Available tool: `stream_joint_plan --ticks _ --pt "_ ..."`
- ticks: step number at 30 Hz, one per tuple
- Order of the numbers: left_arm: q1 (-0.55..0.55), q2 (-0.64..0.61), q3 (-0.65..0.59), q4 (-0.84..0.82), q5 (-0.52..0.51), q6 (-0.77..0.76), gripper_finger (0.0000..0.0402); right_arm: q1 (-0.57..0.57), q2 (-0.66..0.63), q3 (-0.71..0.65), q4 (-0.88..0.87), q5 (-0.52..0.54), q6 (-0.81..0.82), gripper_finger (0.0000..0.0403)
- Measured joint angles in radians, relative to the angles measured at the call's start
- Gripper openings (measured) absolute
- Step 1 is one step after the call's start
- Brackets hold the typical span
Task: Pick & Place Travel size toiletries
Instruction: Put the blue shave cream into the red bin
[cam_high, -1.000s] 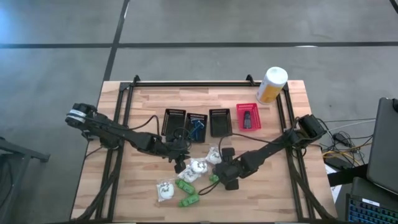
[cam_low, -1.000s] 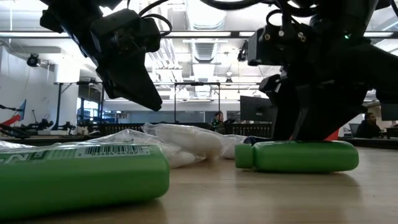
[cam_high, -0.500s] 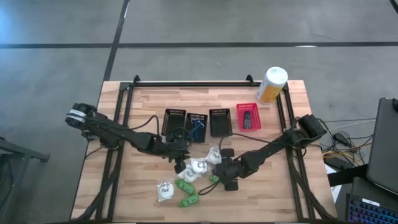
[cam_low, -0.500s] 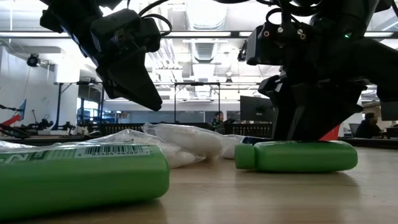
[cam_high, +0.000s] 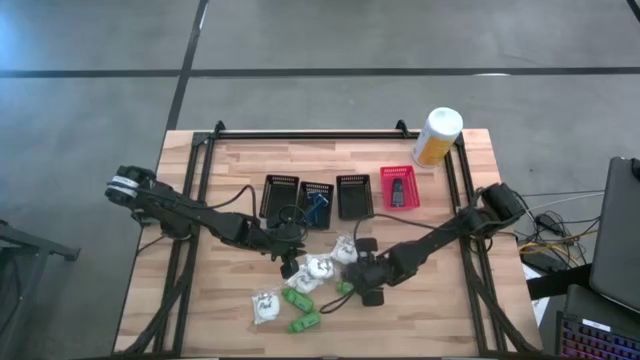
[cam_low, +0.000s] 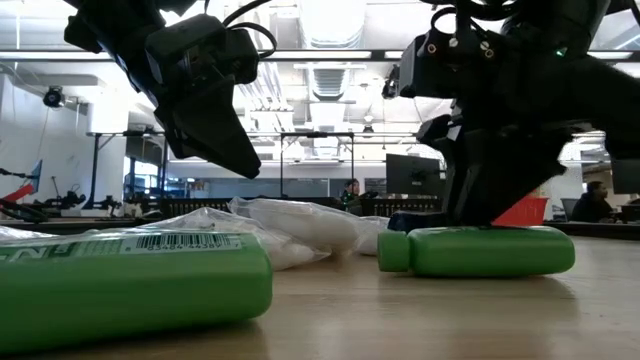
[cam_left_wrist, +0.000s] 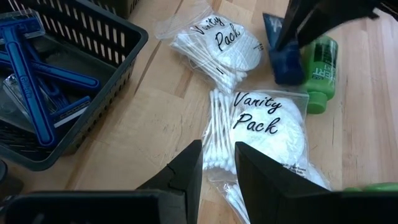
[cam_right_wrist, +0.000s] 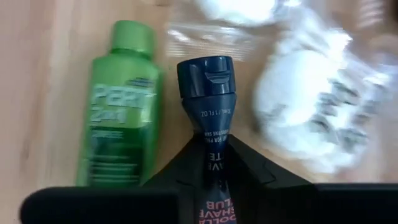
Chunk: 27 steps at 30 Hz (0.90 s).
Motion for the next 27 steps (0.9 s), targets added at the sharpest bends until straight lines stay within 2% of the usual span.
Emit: stream_joint_plan --ticks 6,14,20,27 --pt "0.000 0.000 0.000 0.000 0.000 0.000 0.0099 0.000 -0.104 0.000 -0.044 0.111 0.081 0.0029" --pt "0.000 0.000 0.000 0.000 0.000 0.000 0.0099 -0.003 -0.305 -0.016 -0.163 0.350 0.240 0.0032" --pt "0.000 0.000 0.000 0.000 0.000 0.000 0.0099 -0.002 -0.411 -0.056 -0.183 0.413 0.270 0.0034" --pt "0.000 0.000 0.000 0.000 0.000 0.000 0.0099 -0.003 -0.478 -0.105 -0.213 0.468 0.315 0.0030"
